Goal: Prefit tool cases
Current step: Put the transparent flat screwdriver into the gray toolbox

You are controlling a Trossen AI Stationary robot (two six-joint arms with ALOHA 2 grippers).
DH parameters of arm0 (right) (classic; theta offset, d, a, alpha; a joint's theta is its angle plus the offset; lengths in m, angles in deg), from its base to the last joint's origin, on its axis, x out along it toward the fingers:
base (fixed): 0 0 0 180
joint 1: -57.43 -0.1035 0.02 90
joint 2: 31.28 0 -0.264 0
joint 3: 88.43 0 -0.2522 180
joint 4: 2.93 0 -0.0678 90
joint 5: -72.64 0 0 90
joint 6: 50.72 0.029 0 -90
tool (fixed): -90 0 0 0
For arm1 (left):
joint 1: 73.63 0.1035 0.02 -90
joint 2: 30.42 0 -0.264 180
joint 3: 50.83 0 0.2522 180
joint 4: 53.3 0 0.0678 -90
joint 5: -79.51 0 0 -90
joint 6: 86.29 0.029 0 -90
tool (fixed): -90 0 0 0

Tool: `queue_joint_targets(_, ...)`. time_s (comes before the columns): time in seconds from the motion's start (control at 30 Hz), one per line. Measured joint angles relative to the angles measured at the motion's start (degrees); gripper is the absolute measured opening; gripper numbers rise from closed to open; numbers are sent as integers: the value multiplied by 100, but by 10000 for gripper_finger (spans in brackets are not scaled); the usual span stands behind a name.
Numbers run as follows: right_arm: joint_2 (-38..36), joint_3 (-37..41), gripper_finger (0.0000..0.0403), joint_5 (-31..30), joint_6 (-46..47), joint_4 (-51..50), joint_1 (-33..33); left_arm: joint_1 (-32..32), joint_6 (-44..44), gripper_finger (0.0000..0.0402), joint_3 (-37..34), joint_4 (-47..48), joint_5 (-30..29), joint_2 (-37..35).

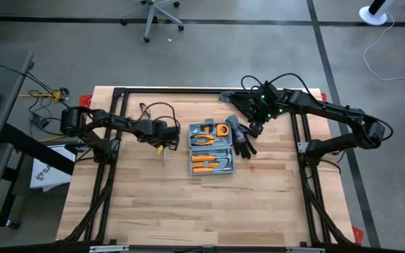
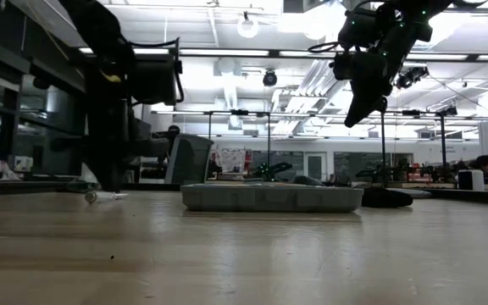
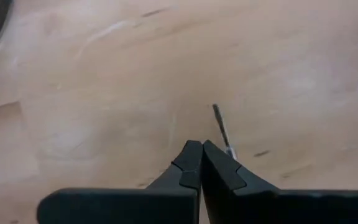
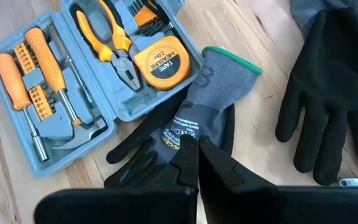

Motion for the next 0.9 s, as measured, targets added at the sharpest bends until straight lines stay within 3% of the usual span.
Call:
queue_joint_targets(0.23, 0, 0, 0, 0, 23, 57, 0, 255, 1071, 0, 63, -636, 426, -5)
queue_joint_targets(0.57, 0, 0, 0, -2, 14, 53, 0, -435, 979, 0, 526, -711, 602, -510)
queue_joint_targets(0.9, 0, 0, 0, -3, 22, 106, 4, -1368, 291, 0, 325, -482, 943, -165)
